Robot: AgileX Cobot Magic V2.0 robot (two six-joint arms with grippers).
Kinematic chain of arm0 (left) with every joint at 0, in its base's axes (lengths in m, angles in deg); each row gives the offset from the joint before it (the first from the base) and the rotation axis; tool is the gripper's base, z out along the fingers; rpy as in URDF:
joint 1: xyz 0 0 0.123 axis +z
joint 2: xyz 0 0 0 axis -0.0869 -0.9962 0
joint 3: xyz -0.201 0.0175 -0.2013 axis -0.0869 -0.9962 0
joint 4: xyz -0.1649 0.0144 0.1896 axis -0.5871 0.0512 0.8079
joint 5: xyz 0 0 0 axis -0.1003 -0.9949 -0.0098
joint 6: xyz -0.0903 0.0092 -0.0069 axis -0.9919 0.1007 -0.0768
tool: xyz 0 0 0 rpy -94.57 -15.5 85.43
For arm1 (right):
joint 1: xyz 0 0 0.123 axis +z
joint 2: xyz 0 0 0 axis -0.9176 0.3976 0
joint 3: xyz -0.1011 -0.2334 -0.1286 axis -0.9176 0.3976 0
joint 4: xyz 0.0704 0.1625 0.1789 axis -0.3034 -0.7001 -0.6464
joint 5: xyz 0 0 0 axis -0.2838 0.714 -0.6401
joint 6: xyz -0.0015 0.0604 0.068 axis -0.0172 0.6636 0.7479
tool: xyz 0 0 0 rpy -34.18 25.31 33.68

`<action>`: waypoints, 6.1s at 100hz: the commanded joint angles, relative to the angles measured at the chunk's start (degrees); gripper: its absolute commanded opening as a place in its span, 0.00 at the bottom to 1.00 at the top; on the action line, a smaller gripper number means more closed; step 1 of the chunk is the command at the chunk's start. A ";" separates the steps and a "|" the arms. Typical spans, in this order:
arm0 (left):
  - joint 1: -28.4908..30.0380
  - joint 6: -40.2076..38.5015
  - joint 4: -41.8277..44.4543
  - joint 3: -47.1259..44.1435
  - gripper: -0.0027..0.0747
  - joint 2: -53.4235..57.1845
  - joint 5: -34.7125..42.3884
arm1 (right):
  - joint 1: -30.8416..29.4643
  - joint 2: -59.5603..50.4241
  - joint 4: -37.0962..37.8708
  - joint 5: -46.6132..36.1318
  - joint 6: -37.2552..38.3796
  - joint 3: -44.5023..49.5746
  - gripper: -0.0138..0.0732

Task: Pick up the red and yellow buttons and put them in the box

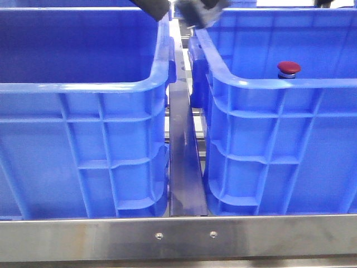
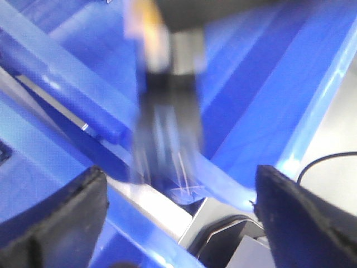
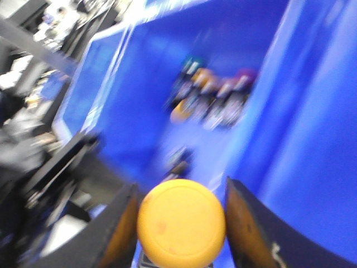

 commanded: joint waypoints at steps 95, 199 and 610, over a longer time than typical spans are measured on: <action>-0.39 -0.05 -1.41 1.99 0.72 2.66 1.71 | -14.04 5.77 10.53 -41.32 -23.50 -3.26 0.44; -0.39 -0.05 -1.31 1.99 0.72 2.66 3.69 | -14.00 21.32 5.96 -38.74 -23.76 -12.96 0.70; 42.97 -12.65 17.87 -80.83 0.01 86.39 46.45 | -14.11 -61.21 5.19 -36.24 -23.26 39.95 0.08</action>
